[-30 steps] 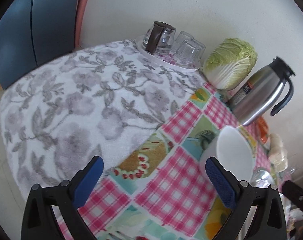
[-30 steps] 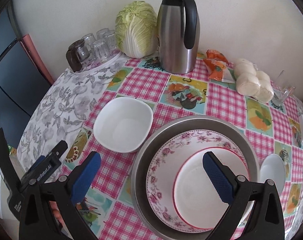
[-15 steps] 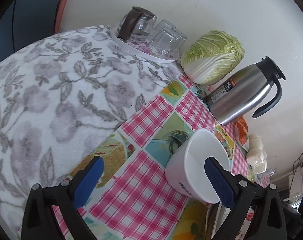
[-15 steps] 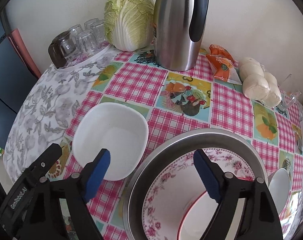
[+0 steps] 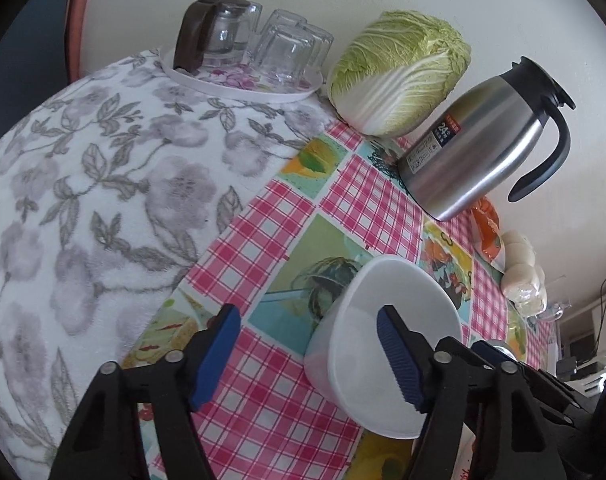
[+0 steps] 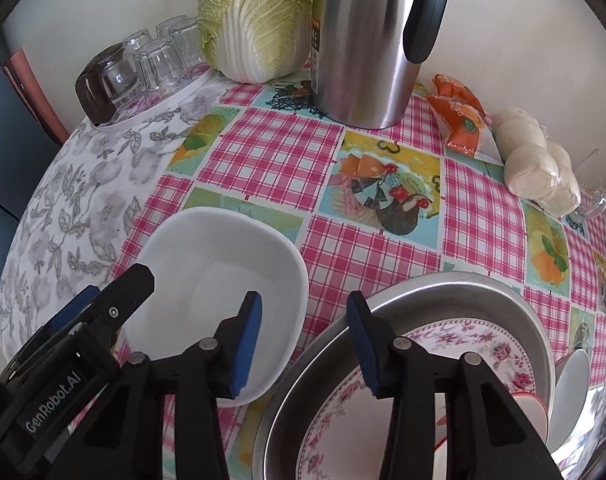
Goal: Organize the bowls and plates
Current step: 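Close both tools on the white square bowl rim, then lift the white square bowl with both tools toward the steel basin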
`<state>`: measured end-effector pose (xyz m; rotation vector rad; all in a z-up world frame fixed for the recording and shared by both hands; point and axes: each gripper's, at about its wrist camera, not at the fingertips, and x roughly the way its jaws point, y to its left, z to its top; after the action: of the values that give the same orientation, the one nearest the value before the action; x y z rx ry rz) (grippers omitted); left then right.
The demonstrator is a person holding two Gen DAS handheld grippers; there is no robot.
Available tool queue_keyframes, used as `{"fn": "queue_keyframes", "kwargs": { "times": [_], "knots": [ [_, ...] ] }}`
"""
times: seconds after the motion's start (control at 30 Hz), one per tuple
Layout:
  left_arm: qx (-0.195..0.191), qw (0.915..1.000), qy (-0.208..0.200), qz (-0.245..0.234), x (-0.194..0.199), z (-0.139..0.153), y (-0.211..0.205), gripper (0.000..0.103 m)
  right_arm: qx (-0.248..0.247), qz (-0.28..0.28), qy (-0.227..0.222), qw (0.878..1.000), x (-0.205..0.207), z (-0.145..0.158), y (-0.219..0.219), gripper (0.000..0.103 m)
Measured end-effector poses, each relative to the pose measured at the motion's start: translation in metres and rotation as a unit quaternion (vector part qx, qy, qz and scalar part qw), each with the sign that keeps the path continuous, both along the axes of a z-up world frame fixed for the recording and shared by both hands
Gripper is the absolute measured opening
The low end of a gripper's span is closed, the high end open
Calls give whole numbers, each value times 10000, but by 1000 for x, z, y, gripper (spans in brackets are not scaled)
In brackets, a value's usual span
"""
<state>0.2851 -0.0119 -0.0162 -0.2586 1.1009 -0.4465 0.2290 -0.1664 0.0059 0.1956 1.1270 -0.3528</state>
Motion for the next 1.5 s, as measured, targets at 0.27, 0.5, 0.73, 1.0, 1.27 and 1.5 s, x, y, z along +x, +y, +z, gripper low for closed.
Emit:
{"fn": "queue_keyframes", "kwargs": {
  "times": [0.27,0.5,0.73,1.0,1.27,1.5],
  "knots": [
    [200,9996,90,-184,2,-11,-12,42,240,-30,6,9997,4,-8,-1,20],
    [422,9990,56,-141,0,-20,-15,31,158,-61,8,9999,4,-16,7,16],
    [303,9994,174,-28,5,-26,-8,29,301,-31,56,9995,8,-26,10,12],
    [12,9992,325,224,-6,-28,9,16,623,33,55,9980,1,-27,22,13],
    [56,9988,336,363,-25,-25,25,15,687,176,53,9975,-13,-24,38,13],
    [122,9990,172,382,-44,-10,32,15,761,249,-84,9968,-26,-10,44,13]
  ]
}}
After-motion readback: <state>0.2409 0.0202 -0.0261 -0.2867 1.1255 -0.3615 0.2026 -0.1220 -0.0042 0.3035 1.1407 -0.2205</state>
